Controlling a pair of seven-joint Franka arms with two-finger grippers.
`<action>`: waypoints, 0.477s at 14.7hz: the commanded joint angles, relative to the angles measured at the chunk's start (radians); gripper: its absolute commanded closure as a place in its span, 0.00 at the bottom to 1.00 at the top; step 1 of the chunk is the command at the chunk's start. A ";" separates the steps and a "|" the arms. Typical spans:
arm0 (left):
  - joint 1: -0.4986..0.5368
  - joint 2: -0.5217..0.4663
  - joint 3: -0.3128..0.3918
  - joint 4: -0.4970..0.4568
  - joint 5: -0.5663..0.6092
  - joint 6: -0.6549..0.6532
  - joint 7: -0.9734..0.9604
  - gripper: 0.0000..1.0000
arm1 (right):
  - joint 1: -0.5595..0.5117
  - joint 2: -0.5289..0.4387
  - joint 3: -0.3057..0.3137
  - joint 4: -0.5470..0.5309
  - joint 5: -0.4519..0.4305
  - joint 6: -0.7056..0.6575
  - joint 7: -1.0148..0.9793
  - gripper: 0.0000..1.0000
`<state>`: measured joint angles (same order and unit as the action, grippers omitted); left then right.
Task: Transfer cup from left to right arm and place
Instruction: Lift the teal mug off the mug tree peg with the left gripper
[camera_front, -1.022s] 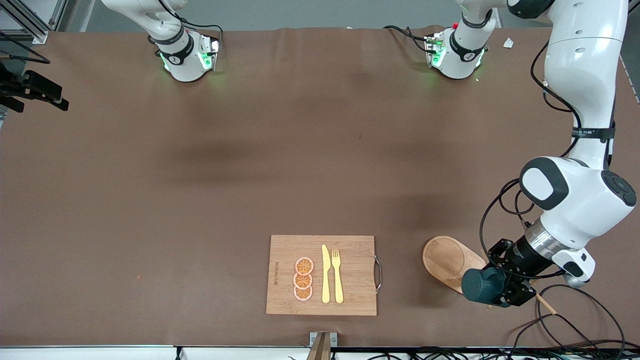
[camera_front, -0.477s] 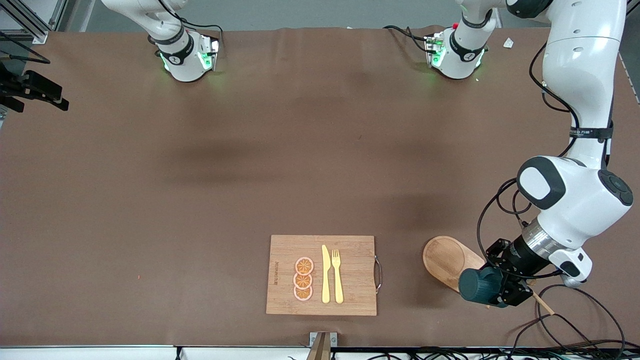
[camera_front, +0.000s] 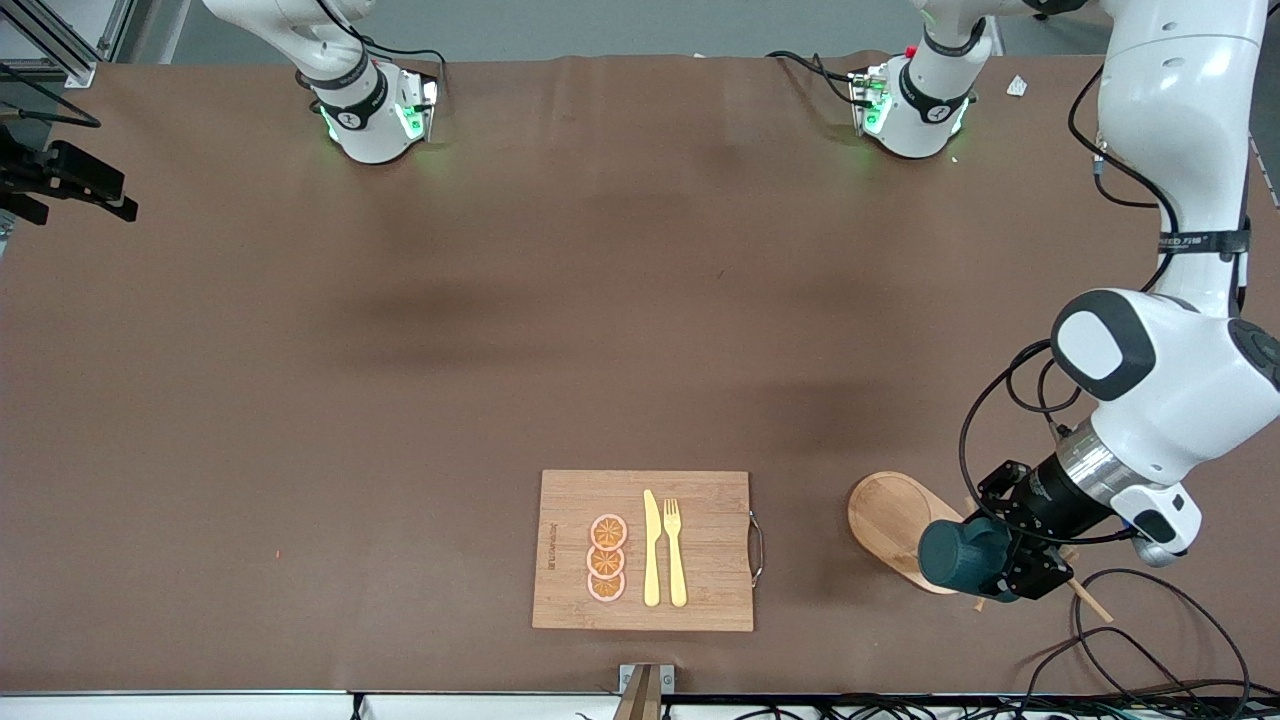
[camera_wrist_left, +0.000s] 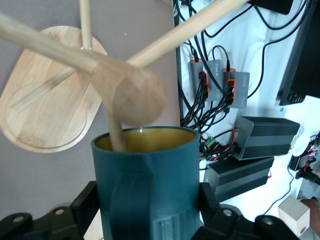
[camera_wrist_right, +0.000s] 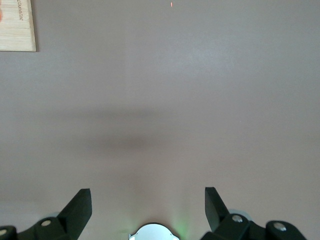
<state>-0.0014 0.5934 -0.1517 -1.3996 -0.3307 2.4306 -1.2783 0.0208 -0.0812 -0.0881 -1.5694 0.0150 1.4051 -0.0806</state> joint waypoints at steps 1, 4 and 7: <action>0.001 -0.067 0.001 -0.041 -0.005 -0.076 -0.019 0.18 | 0.008 -0.026 -0.002 -0.027 -0.007 0.006 0.002 0.00; -0.008 -0.086 -0.002 -0.041 -0.005 -0.102 -0.050 0.18 | 0.007 -0.025 -0.002 -0.027 -0.007 0.005 0.002 0.00; -0.020 -0.099 -0.029 -0.039 -0.001 -0.108 -0.072 0.18 | 0.007 -0.025 -0.002 -0.027 -0.006 0.005 0.002 0.00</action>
<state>-0.0103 0.5333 -0.1713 -1.4059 -0.3307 2.3308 -1.3287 0.0209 -0.0812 -0.0881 -1.5694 0.0150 1.4050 -0.0806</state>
